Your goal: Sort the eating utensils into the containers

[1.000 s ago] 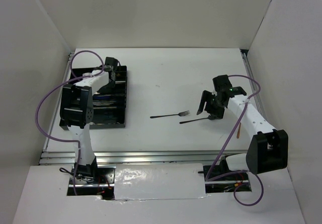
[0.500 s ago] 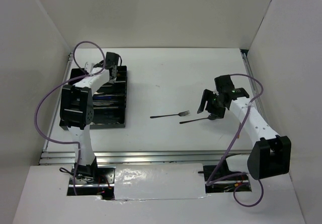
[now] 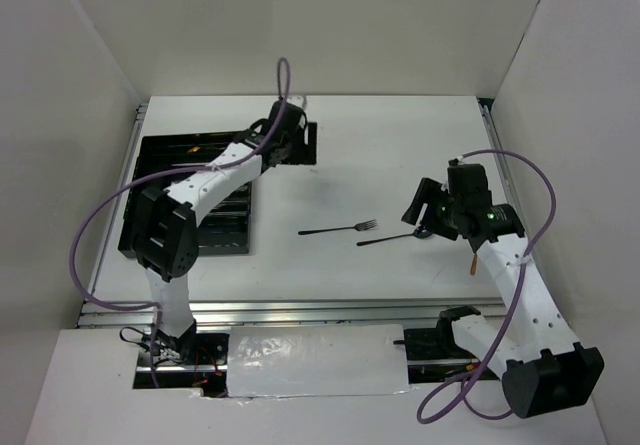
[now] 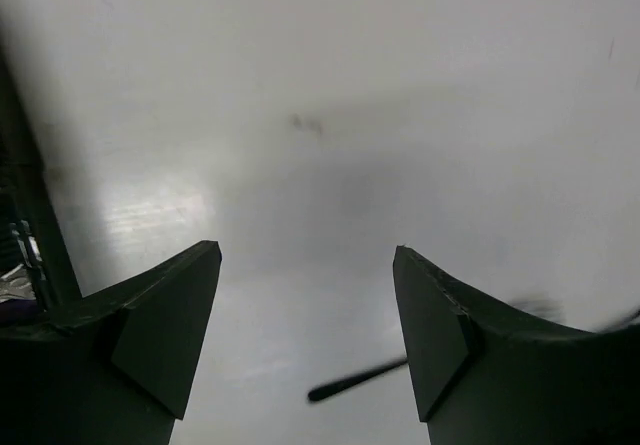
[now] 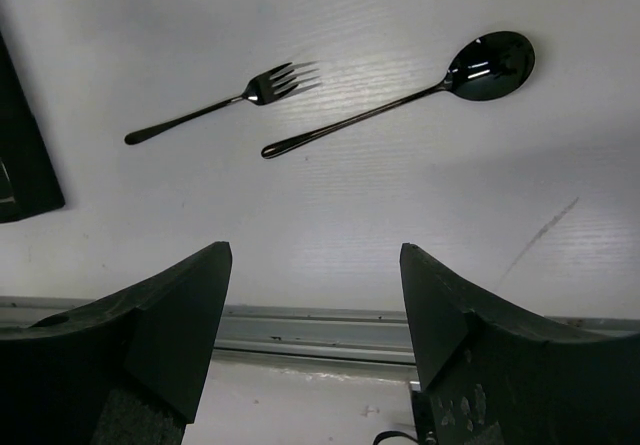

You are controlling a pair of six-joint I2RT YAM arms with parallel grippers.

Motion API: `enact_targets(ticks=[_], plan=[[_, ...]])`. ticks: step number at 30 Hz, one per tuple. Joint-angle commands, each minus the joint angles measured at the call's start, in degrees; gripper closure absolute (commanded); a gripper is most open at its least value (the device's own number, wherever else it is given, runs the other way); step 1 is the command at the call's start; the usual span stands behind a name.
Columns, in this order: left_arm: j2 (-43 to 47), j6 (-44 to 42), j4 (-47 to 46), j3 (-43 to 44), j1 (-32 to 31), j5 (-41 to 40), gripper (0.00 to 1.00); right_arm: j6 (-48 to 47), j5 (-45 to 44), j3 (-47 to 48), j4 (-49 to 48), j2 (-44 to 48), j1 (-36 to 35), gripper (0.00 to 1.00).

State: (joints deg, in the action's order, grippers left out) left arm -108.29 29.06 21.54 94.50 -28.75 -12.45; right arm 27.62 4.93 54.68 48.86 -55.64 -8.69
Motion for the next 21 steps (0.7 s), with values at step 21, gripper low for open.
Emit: enact_targets(ticks=[21], plan=[[-13.3, -37.6, 15.1, 5.1, -18.1, 5.1, 0.03, 2.2, 1.8, -3.3, 0.6, 5.0, 0.4, 0.23]])
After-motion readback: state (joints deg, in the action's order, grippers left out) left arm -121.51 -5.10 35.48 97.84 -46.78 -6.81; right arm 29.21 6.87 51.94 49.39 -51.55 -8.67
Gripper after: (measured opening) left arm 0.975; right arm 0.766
